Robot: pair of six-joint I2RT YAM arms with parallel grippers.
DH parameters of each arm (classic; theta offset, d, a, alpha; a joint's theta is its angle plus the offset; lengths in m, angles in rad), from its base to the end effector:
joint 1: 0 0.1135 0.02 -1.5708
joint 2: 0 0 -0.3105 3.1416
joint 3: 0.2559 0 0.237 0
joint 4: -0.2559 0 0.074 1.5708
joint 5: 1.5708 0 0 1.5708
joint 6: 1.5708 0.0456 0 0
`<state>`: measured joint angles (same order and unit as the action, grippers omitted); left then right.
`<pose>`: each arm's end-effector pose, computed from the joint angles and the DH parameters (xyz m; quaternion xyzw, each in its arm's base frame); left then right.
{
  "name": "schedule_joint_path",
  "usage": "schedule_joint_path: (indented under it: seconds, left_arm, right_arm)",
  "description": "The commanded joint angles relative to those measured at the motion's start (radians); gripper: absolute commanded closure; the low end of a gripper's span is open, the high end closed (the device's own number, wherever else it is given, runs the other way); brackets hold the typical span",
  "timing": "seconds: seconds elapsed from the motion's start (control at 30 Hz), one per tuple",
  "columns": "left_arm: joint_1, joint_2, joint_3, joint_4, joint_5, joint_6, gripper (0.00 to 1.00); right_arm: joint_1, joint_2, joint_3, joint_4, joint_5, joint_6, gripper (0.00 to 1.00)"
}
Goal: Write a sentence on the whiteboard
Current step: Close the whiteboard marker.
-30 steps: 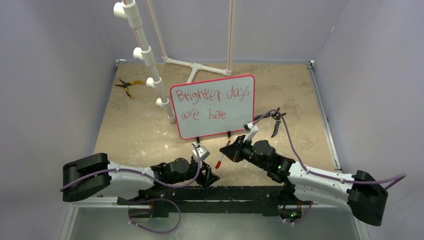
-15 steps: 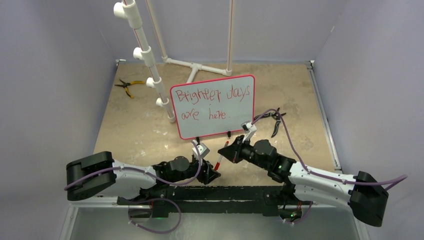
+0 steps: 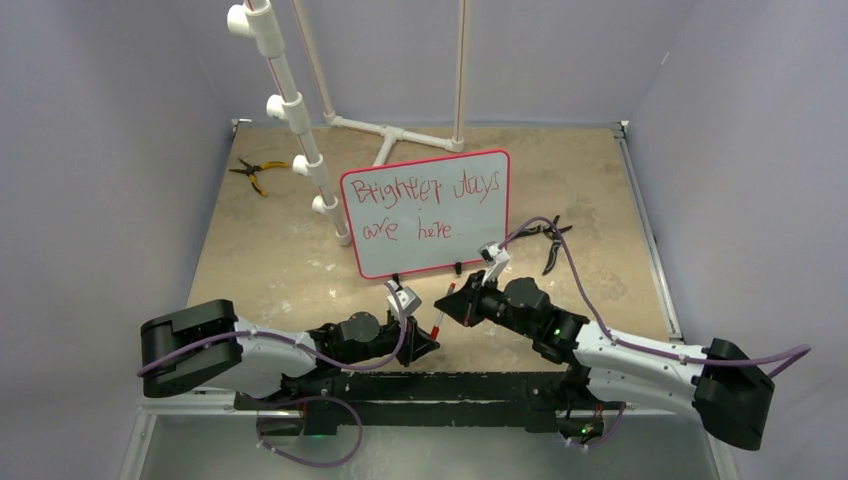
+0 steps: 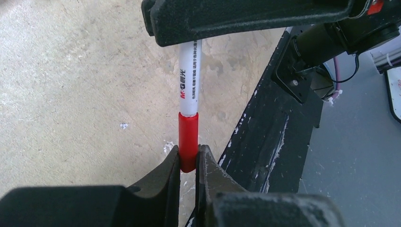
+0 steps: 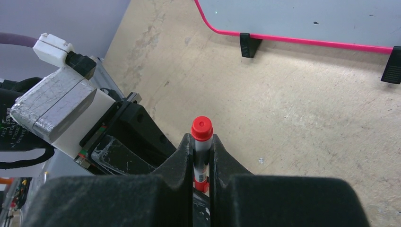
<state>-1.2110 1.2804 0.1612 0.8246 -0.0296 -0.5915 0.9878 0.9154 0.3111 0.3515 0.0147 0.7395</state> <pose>0.0715 -0.1863 0.1962 0.2364 0.7676 -0.4596 0.3790 0.0938 0.1410 0.2488 -0.0934 0.7851 0.4617 0.4022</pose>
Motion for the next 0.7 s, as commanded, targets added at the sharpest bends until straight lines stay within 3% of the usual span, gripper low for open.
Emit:
schedule_joint_path:
  seconds: [0.0, 0.37, 0.67]
  left_arm:
    - [0.007, 0.002, 0.012, 0.102, -0.013, -0.008, 1.00]
    - [0.027, -0.084, 0.009, 0.080, -0.052, 0.050, 1.00]
    - [0.097, -0.116, 0.050, 0.054, 0.048, 0.081, 1.00]
  right_arm:
    - [0.006, 0.026, 0.034, 0.003, -0.013, -0.025, 1.00]
    - [0.006, 0.107, 0.026, -0.071, -0.161, -0.006, 1.00]
    - [0.009, 0.158, -0.001, -0.077, -0.256, 0.006, 1.00]
